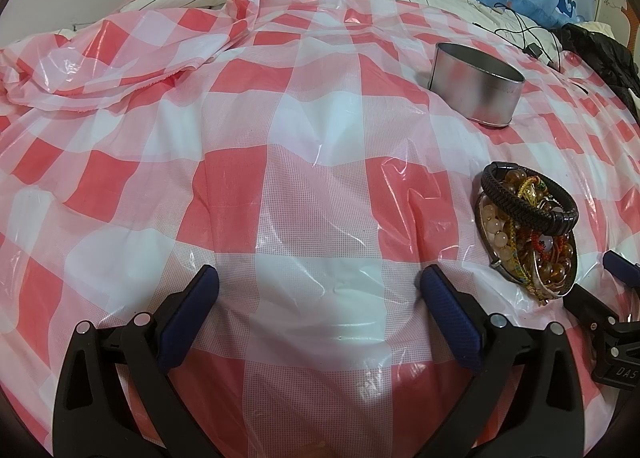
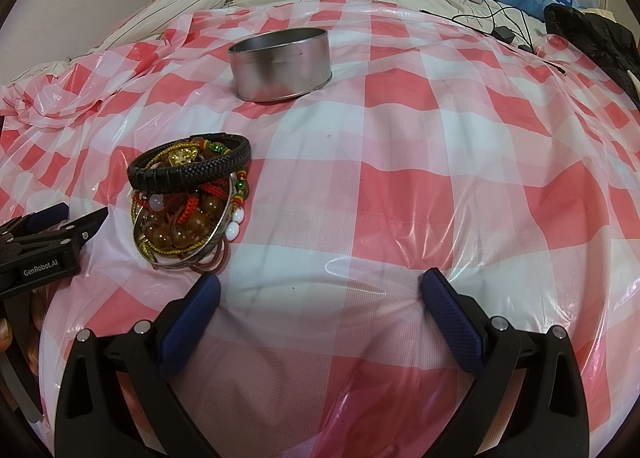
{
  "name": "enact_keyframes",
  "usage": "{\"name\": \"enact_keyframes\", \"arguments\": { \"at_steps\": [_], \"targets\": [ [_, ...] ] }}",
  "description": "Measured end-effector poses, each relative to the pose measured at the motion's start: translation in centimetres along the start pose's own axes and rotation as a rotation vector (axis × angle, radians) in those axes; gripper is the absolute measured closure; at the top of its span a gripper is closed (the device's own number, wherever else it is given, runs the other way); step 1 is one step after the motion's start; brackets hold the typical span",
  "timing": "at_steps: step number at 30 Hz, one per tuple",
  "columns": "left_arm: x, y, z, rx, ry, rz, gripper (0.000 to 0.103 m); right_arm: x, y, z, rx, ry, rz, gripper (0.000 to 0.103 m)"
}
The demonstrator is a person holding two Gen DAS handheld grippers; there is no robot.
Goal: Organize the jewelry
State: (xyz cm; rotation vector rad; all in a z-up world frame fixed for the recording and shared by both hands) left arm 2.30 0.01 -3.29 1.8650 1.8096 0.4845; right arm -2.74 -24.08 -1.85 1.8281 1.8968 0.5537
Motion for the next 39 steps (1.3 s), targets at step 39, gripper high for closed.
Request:
{"name": "enact_keyframes", "arguments": {
  "at_steps": [39],
  "targets": [
    [0.00, 0.00, 0.01, 0.001, 0.002, 0.002, 0.006, 0.02, 0.05, 0.08, 0.000, 0.000, 0.000, 0.007]
  ]
}}
Point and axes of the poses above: each gripper's, at about its wrist camera, not at the fingertips, and z roughly the way its jaws point, x to its left, y to its top, the point moved 4 cm from there along z, roughly the way its jaws point, and after that the axes turned 6 degrees about -y, right-handed, at the moved point
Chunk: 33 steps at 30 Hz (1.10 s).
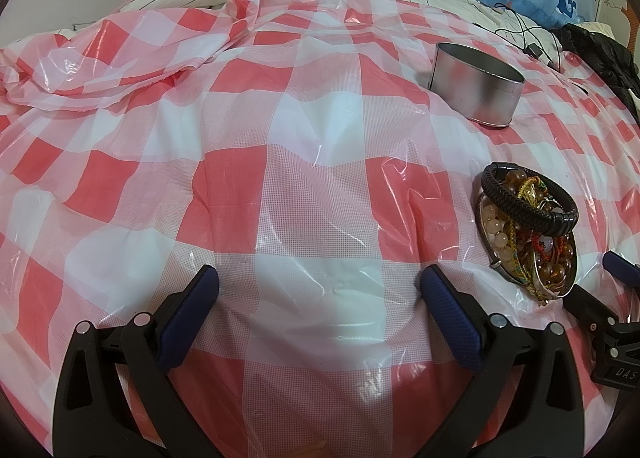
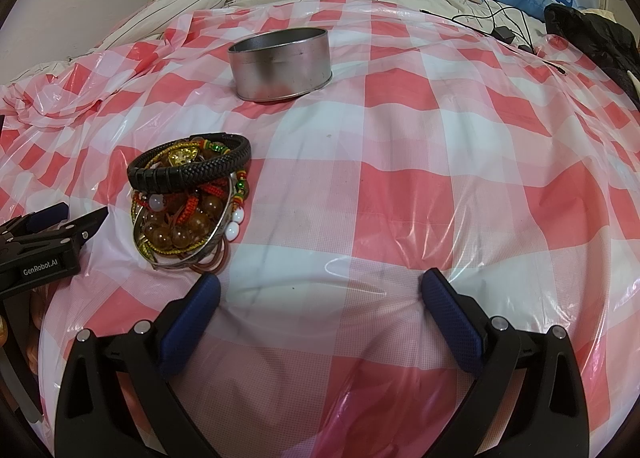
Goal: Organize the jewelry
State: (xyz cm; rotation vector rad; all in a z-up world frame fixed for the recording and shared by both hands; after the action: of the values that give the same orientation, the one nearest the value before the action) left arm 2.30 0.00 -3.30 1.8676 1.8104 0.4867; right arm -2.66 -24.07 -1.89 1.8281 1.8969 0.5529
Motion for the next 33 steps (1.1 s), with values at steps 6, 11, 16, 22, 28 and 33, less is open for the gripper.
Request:
{"name": "enact_keyframes", "arguments": {
  "at_steps": [6, 11, 16, 22, 28, 33],
  "targets": [
    [0.0, 0.0, 0.0, 0.000, 0.000, 0.000, 0.006, 0.0, 0.0, 0.0, 0.000, 0.000, 0.000, 0.007],
    [0.0, 0.0, 0.0, 0.000, 0.000, 0.000, 0.006, 0.0, -0.1, 0.0, 0.000, -0.001, 0.000, 0.007],
    [0.0, 0.0, 0.0, 0.001, 0.000, 0.000, 0.006, 0.0, 0.0, 0.0, 0.000, -0.003, -0.001, 0.007],
    [0.0, 0.0, 0.0, 0.003, 0.005, 0.003, 0.006, -0.1, 0.1, -0.1, 0.002, -0.002, -0.002, 0.007],
    [0.1, -0.2, 0.3, 0.008, 0.006, 0.002, 0.006, -0.5, 0.3, 0.1, 0.026, 0.017, -0.026, 0.007],
    [0.5, 0.6, -0.6, -0.021, 0.013, -0.014, 0.006, -0.9, 1.0, -2.3, -0.053, 0.061, -0.007, 0.007]
  ]
}}
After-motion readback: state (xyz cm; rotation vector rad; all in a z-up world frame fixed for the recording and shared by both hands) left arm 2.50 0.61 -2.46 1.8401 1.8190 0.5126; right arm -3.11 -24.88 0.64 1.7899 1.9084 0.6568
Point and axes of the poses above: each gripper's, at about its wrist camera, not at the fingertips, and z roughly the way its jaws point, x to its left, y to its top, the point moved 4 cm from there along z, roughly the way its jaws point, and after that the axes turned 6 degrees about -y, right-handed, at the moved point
